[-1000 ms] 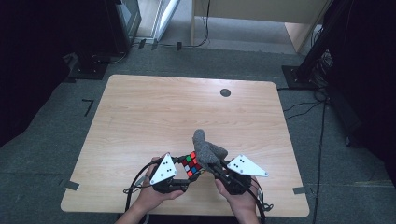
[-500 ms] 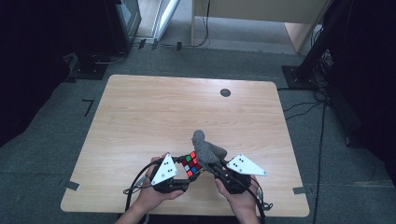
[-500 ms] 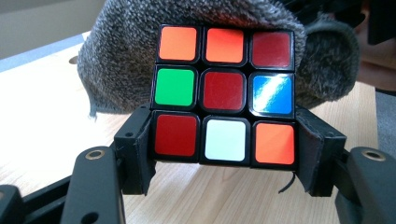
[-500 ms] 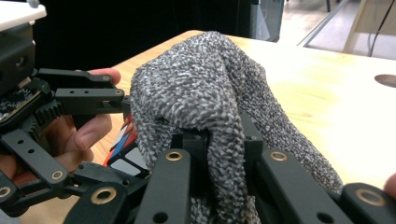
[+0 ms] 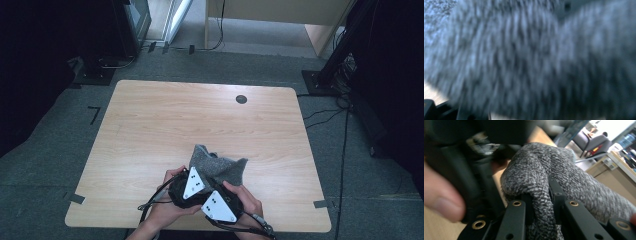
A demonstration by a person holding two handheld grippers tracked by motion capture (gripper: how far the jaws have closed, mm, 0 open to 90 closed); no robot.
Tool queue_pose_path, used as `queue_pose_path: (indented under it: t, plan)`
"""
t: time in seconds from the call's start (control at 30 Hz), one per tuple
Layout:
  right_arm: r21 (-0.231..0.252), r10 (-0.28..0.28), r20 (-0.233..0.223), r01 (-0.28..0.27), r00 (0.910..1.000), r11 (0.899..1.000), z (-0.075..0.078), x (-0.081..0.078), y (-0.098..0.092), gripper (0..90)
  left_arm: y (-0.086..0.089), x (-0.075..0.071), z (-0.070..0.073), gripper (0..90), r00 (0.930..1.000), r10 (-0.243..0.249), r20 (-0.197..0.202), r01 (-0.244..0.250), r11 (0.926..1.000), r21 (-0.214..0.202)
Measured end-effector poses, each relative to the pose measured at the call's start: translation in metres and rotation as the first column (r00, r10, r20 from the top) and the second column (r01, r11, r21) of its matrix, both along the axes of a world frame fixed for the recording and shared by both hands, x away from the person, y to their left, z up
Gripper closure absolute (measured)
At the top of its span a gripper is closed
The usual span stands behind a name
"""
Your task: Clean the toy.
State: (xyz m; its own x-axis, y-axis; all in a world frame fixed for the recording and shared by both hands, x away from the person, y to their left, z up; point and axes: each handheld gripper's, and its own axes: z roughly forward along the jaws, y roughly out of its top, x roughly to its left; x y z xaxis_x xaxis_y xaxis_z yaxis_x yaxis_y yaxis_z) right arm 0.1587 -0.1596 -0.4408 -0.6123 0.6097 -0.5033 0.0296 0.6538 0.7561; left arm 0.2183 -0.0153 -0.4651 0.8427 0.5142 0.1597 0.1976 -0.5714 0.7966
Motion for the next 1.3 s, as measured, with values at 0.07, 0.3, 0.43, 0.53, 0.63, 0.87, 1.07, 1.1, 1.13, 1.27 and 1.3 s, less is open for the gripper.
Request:
queue_pose_path:
  t: [0.07, 0.3, 0.43, 0.53, 0.63, 0.87, 1.07, 1.1, 1.13, 1.27, 1.3]
  plan:
    - [0.0, 0.011, -0.01, -0.011, 0.9999, 1.0, 0.0, 0.001, -0.001, 79.8, 0.001, 0.001, 0.001, 34.1, 1.0, -0.006, -0.003, 0.006, 0.9999, -0.01]
    - [0.061, -0.104, -0.013, 0.105, 0.9945, 0.993, 0.007, 0.013, -0.02, 80.1, 0.003, 0.001, 0.001, 34.2, 0.9995, -0.029, -0.01, 0.029, 0.9991, -0.031]
    - [0.076, -0.096, -0.023, 0.098, 0.9951, 0.992, 0.008, 0.01, -0.02, 79.7, 0.002, 0.001, 0.001, 34.2, 0.9994, -0.032, -0.017, 0.031, 0.9985, -0.045]
    - [0.06, 0.002, -0.018, 0.0, 0.9998, 0.998, 0.009, 0.001, -0.01, 79.6, 0.003, 0.0, 0.005, 34.2, 0.9993, -0.032, -0.018, 0.031, 0.9961, -0.083]
    - [0.043, 0.009, 0.002, -0.009, 1.0, 0.999, 0.011, -0.002, -0.004, 80.1, 0.006, -0.001, 0.007, 34.3, 0.9994, -0.033, 0.002, 0.033, 0.995, -0.094]
    - [0.231, -0.103, -0.102, 0.124, 0.9895, 0.965, 0.023, 0.015, -0.037, 80.1, 0.012, 0.0, 0.008, 34.3, 0.9986, -0.053, -0.002, 0.052, 0.9869, -0.153]
    - [0.513, -0.014, -0.254, 0.147, 0.9672, 0.846, 0.027, 0.027, -0.07, 80.3, 0.027, 0.0, 0.019, 34.3, 0.9968, -0.075, 0.028, 0.08, 0.939, -0.334]
    - [0.523, -0.014, -0.258, 0.152, 0.9661, 0.839, 0.026, 0.028, -0.072, 80.3, 0.031, -0.001, 0.021, 34.3, 0.9965, -0.073, 0.041, 0.083, 0.9286, -0.362]
    - [0.534, -0.013, -0.268, 0.16, 0.9633, 0.83, 0.024, 0.029, -0.074, 80.4, 0.033, -0.001, 0.022, 34.3, 0.9963, -0.071, 0.048, 0.084, 0.9233, -0.375]
    - [0.545, -0.013, -0.306, 0.187, 0.952, 0.817, 0.022, 0.034, -0.08, 80.3, 0.04, 0.0, 0.024, 34.3, 0.9945, -0.094, 0.046, 0.105, 0.8881, -0.448]
    - [0.549, -0.012, -0.311, 0.19, 0.9505, 0.814, 0.023, 0.035, -0.081, 80.3, 0.041, 0.001, 0.024, 34.3, 0.9937, -0.103, 0.044, 0.112, 0.8825, -0.457]
